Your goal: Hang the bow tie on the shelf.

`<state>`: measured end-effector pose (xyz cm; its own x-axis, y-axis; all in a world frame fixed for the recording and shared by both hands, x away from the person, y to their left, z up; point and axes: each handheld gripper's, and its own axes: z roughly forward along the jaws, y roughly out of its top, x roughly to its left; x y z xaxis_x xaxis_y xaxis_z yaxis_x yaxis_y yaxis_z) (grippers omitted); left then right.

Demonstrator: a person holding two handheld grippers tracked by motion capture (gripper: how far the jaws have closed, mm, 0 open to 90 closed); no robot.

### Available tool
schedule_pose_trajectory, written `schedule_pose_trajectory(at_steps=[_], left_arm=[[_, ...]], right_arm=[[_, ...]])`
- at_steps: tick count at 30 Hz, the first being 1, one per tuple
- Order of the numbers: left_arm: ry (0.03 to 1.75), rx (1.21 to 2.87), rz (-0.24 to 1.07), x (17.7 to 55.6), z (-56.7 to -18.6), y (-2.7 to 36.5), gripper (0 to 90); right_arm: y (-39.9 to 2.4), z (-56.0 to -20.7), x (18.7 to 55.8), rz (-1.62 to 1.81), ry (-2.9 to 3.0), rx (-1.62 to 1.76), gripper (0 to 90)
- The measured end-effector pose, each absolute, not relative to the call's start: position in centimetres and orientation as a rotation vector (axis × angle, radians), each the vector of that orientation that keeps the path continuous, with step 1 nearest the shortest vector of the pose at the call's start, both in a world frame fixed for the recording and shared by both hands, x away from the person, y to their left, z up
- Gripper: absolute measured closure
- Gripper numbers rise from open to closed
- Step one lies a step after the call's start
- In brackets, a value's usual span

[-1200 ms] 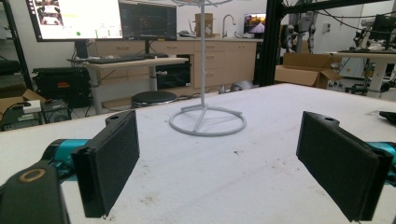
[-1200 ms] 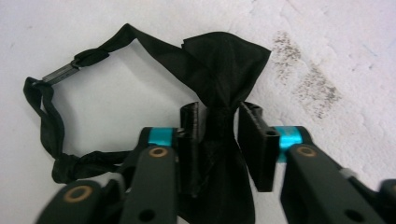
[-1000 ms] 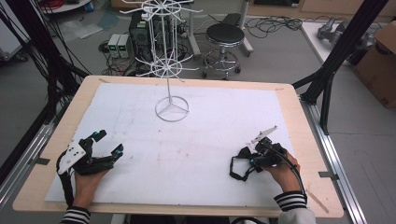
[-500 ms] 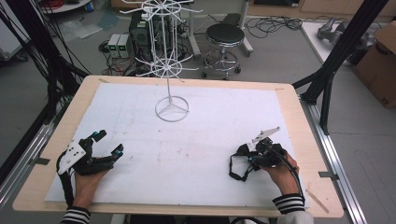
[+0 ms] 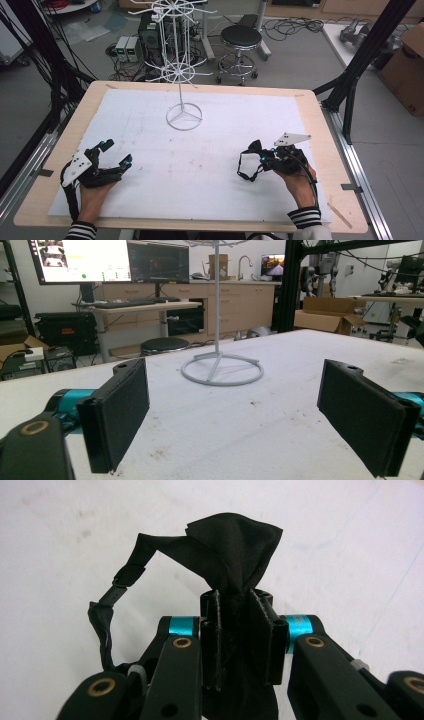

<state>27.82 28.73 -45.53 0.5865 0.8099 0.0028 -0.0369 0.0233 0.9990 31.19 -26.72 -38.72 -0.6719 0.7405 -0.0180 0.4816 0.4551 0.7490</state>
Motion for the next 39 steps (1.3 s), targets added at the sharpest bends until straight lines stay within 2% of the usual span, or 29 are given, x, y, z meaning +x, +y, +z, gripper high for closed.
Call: schedule_pose_trajectory(at_steps=[21,29,39], left_arm=[[0.715,1.403,0.751,27.8,-45.5,28.7,13.6],[0.715,1.405,0.75,27.8,-45.5,28.7,13.6],[0.716,1.404,0.749,27.8,-45.5,28.8,13.8]], right_arm=[[-26.4,-36.7,31.0,1.648,1.919,0.98,75.8],[-25.0,-36.1,31.6,1.677,1.888,0.954,75.8],[-21.7,-33.7,33.5,1.674,1.894,0.894,75.8]])
